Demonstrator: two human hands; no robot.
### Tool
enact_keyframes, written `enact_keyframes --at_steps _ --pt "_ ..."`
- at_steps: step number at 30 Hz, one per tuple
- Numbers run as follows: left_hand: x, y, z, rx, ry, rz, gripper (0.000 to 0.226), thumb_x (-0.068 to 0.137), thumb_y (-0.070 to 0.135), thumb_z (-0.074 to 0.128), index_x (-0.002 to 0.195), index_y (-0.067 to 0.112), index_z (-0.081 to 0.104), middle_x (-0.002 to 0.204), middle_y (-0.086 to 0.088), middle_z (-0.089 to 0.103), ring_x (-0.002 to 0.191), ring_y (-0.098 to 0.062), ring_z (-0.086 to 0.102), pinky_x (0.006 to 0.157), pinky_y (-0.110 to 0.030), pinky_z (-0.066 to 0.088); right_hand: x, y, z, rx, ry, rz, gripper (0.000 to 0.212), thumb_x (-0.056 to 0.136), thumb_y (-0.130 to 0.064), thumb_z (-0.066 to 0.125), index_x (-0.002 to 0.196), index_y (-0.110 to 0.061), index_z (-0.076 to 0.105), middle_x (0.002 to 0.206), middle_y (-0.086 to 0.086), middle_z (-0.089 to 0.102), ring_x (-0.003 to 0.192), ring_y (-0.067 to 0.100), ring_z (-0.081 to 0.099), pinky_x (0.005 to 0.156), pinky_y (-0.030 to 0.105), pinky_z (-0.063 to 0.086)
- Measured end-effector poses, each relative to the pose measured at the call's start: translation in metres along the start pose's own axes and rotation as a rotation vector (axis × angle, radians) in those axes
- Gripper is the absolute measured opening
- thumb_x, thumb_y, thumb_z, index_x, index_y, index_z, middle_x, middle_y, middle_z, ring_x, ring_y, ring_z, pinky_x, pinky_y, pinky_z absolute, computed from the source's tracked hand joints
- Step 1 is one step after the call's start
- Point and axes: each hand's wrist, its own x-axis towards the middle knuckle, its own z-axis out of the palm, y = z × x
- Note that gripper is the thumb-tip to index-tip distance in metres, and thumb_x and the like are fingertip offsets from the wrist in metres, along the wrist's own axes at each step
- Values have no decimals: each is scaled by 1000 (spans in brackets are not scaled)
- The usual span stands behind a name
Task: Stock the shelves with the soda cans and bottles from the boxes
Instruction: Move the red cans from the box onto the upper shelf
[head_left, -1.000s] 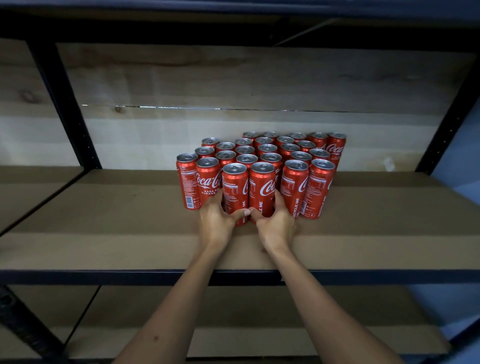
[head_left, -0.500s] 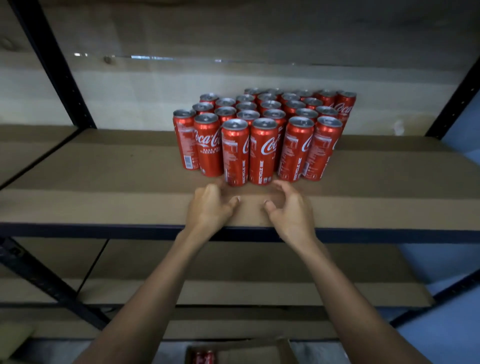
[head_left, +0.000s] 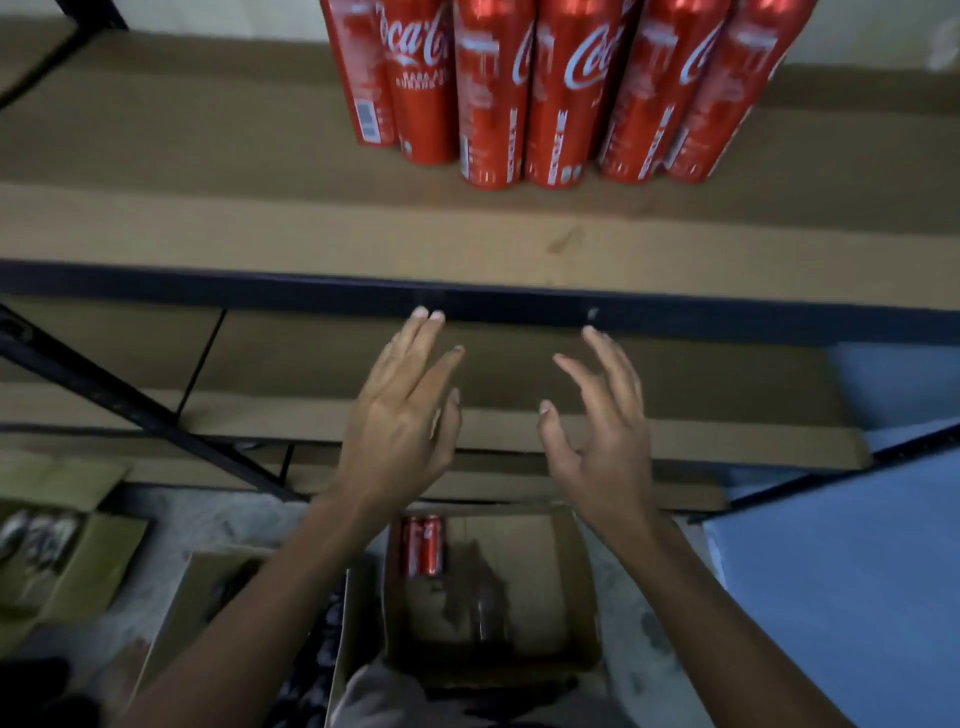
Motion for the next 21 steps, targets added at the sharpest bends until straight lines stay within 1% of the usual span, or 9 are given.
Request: enact_keyframes --at_steps 2,4,6,8,11,15,17,19,21 --pt "-32 -10 18 -22 -76 -101 33 94 12 52 122 0 62 146 -20 45 142 -30 36 114 -43 36 -23 9 14 32 -102 125 43 91 -25 56 128 -5 59 146 13 47 137 27 40 115 25 27" --pt "-66 -23 41 -33 -169 -223 31 90 9 54 118 1 65 140 -19 52 135 -30 45 112 -37 37 -47 22 34 43 -198 225 45 91 -29 54 130 -6 58 143 10 50 135 22 42 113 24 29" --pt "-100 -37 64 -41 -262 -373 29 86 1 60 114 1 67 132 -19 58 126 -32 54 106 -33 38 -72 37 58 46 -308 318 45 90 -25 57 131 -6 57 142 9 50 135 20 42 113 20 27" --pt "-131 -48 85 -53 -359 -538 31 85 1 62 115 3 67 129 -17 61 120 -31 58 103 -32 42 -97 52 85 36 -417 390 45 88 -18 62 132 -6 57 142 10 51 134 22 43 111 14 23" --pt "-175 -67 122 -99 -450 -737 26 85 3 61 109 7 69 117 -13 67 108 -30 63 94 -33 48 -133 73 125 6 -541 459 46 87 -12 66 132 -7 57 138 10 54 131 23 47 107 19 28" --pt "-227 -90 181 -104 -554 -972 17 86 13 62 99 8 71 98 -13 72 91 -31 68 80 -35 52 -178 106 181 -7 -685 528 44 88 -15 65 131 -13 57 132 5 58 125 19 51 103 21 34" --pt "-255 -99 216 -114 -609 -1108 18 88 17 63 97 5 70 96 -17 72 90 -34 68 76 -33 51 -204 129 212 -21 -750 563 44 90 -19 64 133 -16 56 127 1 60 117 14 54 96 18 39" --pt "-283 -107 256 -154 -637 -1230 22 87 18 65 103 4 70 98 -17 71 92 -34 68 76 -30 51 -228 152 243 -17 -795 623 44 91 -19 64 134 -19 54 122 -5 59 110 8 54 90 12 39" --pt "-312 -115 295 -198 -655 -1323 32 84 22 67 112 7 68 105 -17 70 99 -34 67 87 -36 54 -254 177 274 -4 -801 695 45 91 -19 64 135 -19 54 131 -2 59 120 13 55 98 20 43"
